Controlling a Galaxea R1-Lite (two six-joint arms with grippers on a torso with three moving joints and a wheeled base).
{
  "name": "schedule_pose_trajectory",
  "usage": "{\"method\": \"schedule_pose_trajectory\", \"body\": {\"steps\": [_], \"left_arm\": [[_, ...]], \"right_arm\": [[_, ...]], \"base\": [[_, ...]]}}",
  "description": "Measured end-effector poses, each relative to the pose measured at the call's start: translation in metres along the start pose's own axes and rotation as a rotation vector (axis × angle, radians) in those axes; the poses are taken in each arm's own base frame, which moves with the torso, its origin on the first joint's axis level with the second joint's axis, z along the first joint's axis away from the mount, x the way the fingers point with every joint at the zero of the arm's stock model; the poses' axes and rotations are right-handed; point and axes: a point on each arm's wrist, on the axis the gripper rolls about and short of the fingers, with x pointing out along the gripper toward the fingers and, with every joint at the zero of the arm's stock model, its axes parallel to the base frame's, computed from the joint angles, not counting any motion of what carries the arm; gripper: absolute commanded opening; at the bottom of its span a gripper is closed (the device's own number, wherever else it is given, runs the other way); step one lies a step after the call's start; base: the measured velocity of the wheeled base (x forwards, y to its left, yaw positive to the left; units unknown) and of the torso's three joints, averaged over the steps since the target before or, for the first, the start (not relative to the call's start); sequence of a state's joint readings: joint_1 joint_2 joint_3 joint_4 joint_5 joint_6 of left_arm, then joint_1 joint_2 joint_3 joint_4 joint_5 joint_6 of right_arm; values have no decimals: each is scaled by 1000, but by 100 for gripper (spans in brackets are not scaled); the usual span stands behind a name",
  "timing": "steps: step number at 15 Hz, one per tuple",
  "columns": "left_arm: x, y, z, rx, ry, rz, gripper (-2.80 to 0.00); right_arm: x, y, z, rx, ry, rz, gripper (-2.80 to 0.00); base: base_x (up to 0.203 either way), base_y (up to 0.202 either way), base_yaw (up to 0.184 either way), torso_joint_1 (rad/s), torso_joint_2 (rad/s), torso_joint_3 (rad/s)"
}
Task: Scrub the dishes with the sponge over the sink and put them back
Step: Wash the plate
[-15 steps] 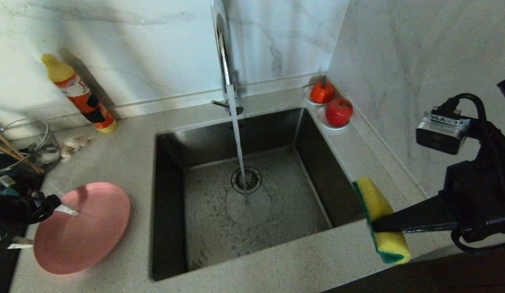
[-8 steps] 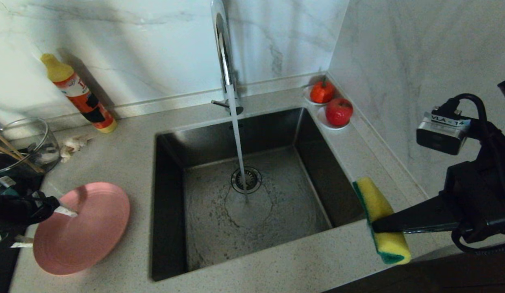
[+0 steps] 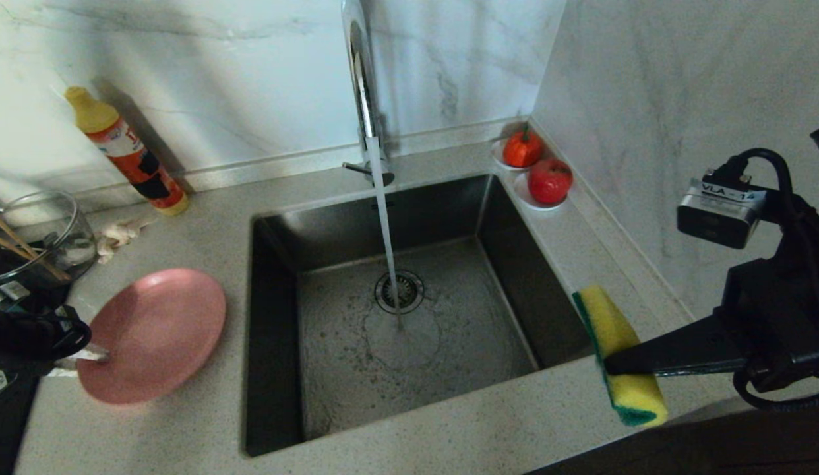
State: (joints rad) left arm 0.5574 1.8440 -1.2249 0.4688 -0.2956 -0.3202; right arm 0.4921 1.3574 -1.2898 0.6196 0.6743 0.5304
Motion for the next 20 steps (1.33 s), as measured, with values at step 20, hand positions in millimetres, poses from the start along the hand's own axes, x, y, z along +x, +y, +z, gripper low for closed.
{"method": "schedule_pose_trajectory", "body": {"steps": [20], "left_arm": [[-83, -76, -51, 201, -67, -299, -280]], "right_arm": [[0, -1, 0, 7, 0, -3, -280]], "base": [[0, 0, 0, 0, 0, 0]]}}
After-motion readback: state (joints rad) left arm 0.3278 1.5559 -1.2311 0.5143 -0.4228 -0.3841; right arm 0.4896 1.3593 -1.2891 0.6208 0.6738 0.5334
